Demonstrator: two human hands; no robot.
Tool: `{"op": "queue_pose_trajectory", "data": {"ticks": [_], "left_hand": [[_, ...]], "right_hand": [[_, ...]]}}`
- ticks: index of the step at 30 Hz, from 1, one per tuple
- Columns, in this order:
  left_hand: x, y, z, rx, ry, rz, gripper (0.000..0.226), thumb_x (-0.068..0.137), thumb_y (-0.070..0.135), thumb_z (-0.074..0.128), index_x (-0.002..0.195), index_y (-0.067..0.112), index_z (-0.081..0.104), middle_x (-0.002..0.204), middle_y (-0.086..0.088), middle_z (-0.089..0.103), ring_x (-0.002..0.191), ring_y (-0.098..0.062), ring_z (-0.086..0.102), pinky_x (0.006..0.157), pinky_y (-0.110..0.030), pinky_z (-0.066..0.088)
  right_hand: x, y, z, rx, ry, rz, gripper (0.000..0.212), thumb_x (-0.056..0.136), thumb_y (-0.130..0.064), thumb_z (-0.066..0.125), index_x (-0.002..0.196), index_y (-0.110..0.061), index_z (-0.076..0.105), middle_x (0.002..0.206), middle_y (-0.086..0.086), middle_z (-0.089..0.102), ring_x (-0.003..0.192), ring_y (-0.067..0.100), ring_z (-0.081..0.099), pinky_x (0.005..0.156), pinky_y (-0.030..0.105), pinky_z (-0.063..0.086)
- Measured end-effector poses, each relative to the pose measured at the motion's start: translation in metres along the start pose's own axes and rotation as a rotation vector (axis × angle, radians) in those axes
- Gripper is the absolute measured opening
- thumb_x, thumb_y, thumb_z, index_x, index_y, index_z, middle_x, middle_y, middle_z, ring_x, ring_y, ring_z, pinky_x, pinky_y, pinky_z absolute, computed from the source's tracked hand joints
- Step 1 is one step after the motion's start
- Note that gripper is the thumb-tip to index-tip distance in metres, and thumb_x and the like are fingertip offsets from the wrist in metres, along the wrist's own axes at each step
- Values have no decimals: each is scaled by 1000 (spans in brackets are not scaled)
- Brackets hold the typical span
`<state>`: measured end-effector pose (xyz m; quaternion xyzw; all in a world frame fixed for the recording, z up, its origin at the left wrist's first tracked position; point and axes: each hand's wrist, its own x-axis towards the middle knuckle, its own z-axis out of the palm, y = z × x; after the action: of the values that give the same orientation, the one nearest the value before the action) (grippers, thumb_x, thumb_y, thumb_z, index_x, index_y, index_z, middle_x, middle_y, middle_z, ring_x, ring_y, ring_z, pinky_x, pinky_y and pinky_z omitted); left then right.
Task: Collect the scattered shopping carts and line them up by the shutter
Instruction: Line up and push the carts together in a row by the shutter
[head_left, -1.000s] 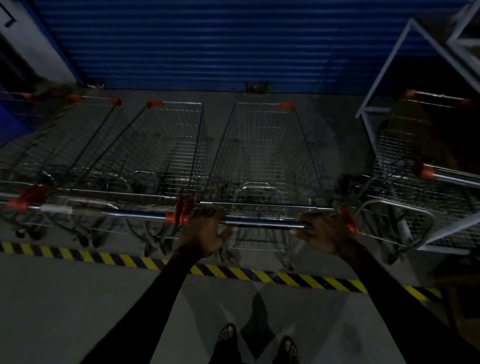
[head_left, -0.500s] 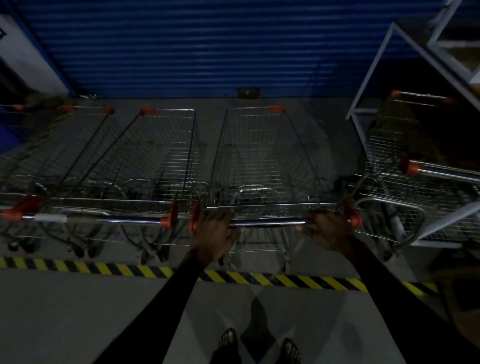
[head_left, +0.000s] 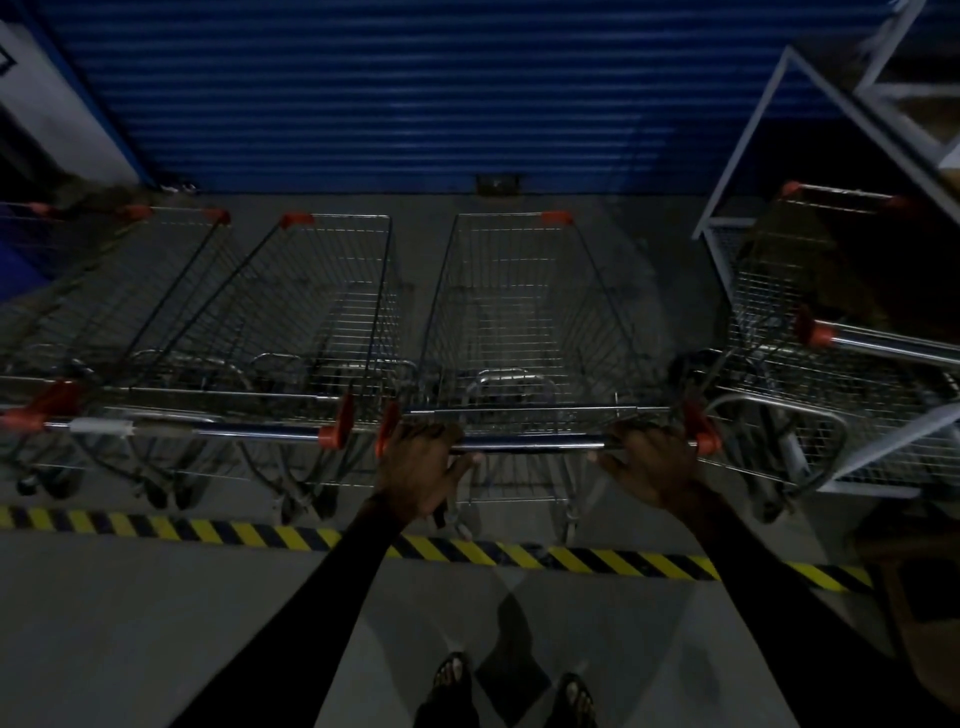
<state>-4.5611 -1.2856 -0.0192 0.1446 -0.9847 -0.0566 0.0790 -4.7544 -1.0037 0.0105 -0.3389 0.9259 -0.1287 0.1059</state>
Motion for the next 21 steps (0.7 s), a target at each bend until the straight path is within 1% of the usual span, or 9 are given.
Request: {"op": "queue_pose_trajectory", "data": {"ticks": [2, 4, 8, 10, 12, 14, 16, 19, 21], "left_hand": [[0, -3, 1, -1, 18, -6, 67, 99, 74, 28, 117, 26, 72, 102, 1, 77, 99, -26, 71, 108, -46, 39], [0, -6, 2, 17, 39, -9, 70, 99, 76, 28, 116, 26, 73, 101, 1, 77, 97, -26, 72, 106, -43, 38], [0, -14, 2, 5, 57, 6, 62, 100, 72, 36, 114, 25, 73, 95, 0, 76, 93, -28, 72, 108, -48, 43], [0, -18, 0, -14, 41, -2, 64, 100, 74, 34, 112, 24, 73, 93, -2, 75, 92, -30, 71, 103, -51, 48], [1, -19, -1, -17, 36, 2, 64, 99, 74, 34, 110, 24, 72, 91, -3, 74, 91, -31, 70, 98, -48, 50], [0, -20, -3, -16, 33, 4, 63, 98, 73, 34, 111, 23, 71, 94, -4, 74, 92, -32, 69, 95, -43, 50], [-1, -21, -4, -10, 24, 4, 64, 98, 73, 32, 116, 25, 71, 99, -4, 75, 98, -31, 69, 100, -43, 47], [-4, -23, -6, 14, 43, 2, 65, 99, 72, 33, 127, 27, 70, 106, -2, 78, 105, -29, 71, 115, -50, 38], [-4, -24, -8, 2, 51, -8, 68, 98, 72, 34, 130, 26, 71, 108, -4, 79, 106, -31, 72, 113, -48, 39]], "right_hand": [[-1, -6, -4, -153, 35, -36, 69, 92, -78, 44, 120, -23, 75, 121, 6, 76, 113, 34, 71, 99, 44, 47], [-2, -16, -11, -168, -8, -58, 53, 98, -67, 52, 124, -26, 72, 123, 3, 75, 114, 31, 69, 98, 41, 49], [-2, -24, -11, -171, -11, -50, 63, 90, -70, 35, 120, -28, 70, 120, 1, 74, 112, 28, 69, 97, 41, 50], [-2, -25, -6, -158, -17, -41, 59, 93, -70, 40, 122, -28, 69, 121, 1, 74, 113, 29, 68, 97, 41, 49], [-2, -25, -4, -160, -18, -22, 52, 98, -67, 50, 125, -28, 68, 125, 2, 73, 116, 28, 67, 99, 40, 48], [-3, -26, -3, -167, -21, -11, 53, 97, -68, 48, 126, -28, 67, 126, 1, 72, 118, 27, 67, 99, 39, 47], [-4, -29, -2, -135, -19, -9, 57, 97, -70, 47, 129, -28, 67, 127, 1, 73, 119, 28, 66, 99, 39, 47], [-4, -34, -4, -110, -7, -9, 54, 98, -65, 55, 132, -25, 67, 128, 3, 73, 122, 29, 65, 102, 40, 48], [-6, -37, -6, -133, -17, -8, 53, 99, -65, 54, 132, -25, 67, 129, 3, 72, 122, 29, 65, 103, 41, 47]]}}
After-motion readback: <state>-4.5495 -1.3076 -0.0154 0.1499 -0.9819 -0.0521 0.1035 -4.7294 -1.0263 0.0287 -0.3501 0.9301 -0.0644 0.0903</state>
